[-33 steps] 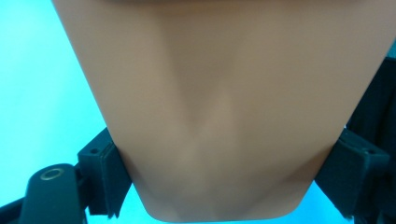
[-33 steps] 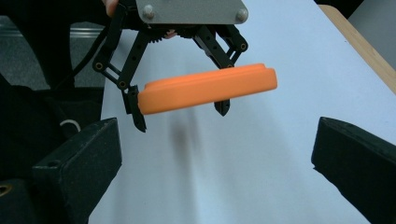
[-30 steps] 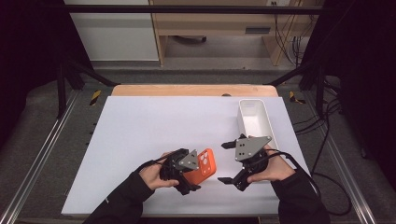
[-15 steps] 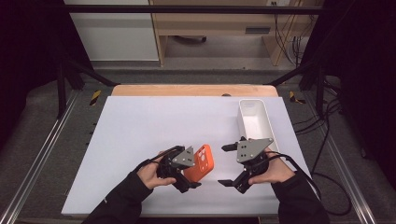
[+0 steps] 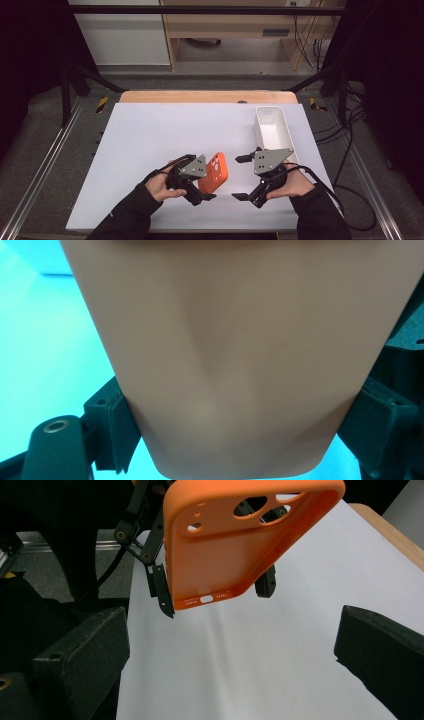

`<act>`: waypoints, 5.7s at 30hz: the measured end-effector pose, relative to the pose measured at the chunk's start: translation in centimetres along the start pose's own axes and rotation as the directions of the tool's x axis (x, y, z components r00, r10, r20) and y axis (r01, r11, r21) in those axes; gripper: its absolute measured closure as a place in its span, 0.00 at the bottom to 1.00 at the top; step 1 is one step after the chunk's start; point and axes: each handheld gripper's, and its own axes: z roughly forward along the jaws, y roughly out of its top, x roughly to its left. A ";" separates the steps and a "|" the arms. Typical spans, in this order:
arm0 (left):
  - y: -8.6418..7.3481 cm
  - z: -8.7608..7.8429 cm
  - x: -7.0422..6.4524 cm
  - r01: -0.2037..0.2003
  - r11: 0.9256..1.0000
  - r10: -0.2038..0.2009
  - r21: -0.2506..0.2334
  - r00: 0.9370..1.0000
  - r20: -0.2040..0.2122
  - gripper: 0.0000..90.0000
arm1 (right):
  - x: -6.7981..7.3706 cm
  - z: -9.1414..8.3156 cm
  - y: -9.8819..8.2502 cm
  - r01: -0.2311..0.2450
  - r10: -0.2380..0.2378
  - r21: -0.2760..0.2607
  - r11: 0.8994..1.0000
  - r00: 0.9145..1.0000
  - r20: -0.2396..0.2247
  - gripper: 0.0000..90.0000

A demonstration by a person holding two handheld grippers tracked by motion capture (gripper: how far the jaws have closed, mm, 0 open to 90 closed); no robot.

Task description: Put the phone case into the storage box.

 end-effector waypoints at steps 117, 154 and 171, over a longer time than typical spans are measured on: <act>-2.4 -1.3 0.0 0.091 0.995 -0.095 -0.042 0.992 -0.089 0.06 | -0.4 -2.2 0.7 0.009 -0.008 -0.049 0.999 1.000 0.024 0.18; -8.7 -5.4 1.5 0.276 0.941 -0.319 -0.195 0.914 -0.250 0.06 | -2.0 -5.9 1.5 -0.072 0.093 -0.105 0.992 0.972 0.216 0.18; -10.9 -6.8 1.6 0.332 0.909 -0.399 -0.252 0.867 -0.299 0.05 | -3.1 -6.8 2.0 -0.117 0.156 -0.138 0.983 0.935 0.318 0.17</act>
